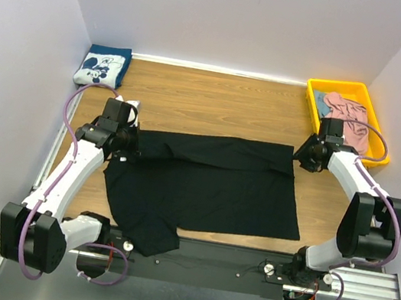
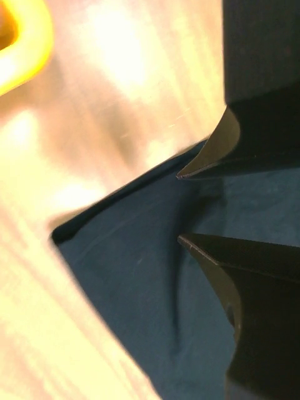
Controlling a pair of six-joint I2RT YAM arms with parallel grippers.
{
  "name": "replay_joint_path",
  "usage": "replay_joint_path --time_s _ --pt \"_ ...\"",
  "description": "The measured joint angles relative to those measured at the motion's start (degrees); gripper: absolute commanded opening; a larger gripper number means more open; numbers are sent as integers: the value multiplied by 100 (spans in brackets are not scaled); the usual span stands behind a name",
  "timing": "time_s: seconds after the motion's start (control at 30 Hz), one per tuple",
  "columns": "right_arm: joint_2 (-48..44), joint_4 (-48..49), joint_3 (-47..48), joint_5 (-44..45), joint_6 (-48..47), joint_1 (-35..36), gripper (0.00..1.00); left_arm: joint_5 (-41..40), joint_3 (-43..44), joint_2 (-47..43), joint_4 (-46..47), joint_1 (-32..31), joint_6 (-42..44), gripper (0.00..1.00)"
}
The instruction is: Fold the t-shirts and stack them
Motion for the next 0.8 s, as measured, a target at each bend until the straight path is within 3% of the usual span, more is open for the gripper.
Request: replay_joint_path --time_s 0.47,0.5,0.6,0.63,0.7,0.8 --pt "1104 1609 260 -492 -686 -199 40 83 -444 0 146 0 2 2" --pt "1147 1659 260 -573 -719 -212 40 136 -542 2 153 -2 4 5" --pt "1204 1770 258 -713 -800 -221 40 313 -761 2 146 -2 17 32" --pt "1211 1803 258 -763 -815 -221 40 402 -822 4 122 -2 20 47" --pt "1226 1895 258 -870 -870 -221 40 529 -833 4 92 0 52 65" --pt "1270 1934 258 -942 -909 -223 40 560 -730 4 74 0 24 69"
